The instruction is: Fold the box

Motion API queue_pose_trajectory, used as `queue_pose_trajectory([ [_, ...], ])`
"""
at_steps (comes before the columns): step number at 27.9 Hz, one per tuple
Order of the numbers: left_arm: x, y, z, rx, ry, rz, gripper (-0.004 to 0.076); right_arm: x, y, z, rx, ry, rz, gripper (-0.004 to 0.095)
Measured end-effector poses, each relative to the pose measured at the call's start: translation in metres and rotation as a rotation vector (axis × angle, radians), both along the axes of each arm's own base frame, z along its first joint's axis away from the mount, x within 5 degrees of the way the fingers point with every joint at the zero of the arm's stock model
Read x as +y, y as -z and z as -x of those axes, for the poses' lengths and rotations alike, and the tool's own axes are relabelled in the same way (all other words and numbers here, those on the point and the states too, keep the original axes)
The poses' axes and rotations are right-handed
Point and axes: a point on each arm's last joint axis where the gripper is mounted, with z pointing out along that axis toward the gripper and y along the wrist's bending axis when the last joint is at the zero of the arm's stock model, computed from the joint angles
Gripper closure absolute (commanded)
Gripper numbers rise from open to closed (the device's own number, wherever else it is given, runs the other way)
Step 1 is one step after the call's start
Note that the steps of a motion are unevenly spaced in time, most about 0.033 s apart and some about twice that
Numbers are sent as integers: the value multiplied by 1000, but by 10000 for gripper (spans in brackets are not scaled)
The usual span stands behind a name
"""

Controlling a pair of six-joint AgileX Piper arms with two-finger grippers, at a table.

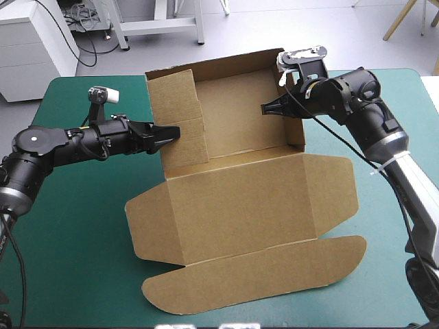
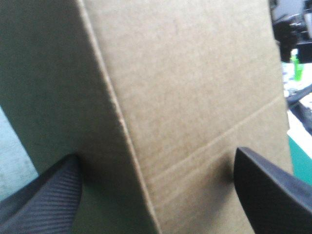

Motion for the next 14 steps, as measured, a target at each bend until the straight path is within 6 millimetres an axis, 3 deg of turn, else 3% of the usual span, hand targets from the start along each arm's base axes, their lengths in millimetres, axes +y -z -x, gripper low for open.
queue_pose_trajectory([
  [8,-29,-7,6,-18,-192,-197,126,15,-1,6,-30,10,43,908],
  [14,-32,1,3,33,-301,-253,126,29,-1,13,-40,-12,52,908],
])
